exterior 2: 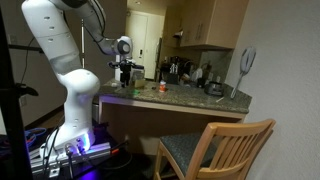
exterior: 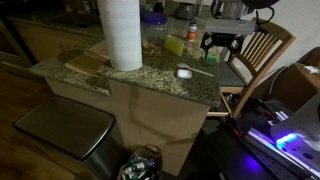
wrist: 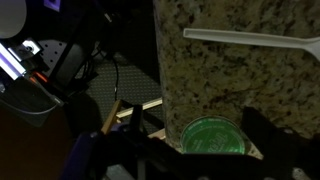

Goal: Place the green object on the purple jar

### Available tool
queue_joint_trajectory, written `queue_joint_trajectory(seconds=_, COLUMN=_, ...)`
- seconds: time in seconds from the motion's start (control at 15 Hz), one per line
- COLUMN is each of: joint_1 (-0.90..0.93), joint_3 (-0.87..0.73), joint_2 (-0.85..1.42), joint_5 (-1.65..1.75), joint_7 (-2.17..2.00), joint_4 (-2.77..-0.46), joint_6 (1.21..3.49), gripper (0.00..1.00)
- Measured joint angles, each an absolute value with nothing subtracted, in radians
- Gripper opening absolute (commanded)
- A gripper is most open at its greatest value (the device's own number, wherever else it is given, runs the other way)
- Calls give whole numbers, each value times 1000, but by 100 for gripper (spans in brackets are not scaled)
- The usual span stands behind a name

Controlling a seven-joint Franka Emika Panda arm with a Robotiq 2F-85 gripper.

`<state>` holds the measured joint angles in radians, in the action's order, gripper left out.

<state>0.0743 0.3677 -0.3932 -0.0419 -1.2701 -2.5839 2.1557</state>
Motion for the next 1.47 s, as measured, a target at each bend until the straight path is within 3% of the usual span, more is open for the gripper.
queue_joint_trajectory(seconds=0.73, joint_1=72, joint_3=373, joint_2=-393, joint_5=30, joint_7=-1756, joint_4=-2584, joint_6=2207, gripper=100)
queue_joint_trajectory(seconds=1.13, joint_1=-78, joint_3=199, joint_2=-388, joint_5=173, joint_7=-1833, joint_4=-2637, joint_6=2208, gripper=100)
queue_joint_trajectory(seconds=1.47, joint_1=-56, joint_3=188, joint_2=-393, joint_5=147, joint_7=-1818, joint_4=-2635, joint_6=2212, gripper=100)
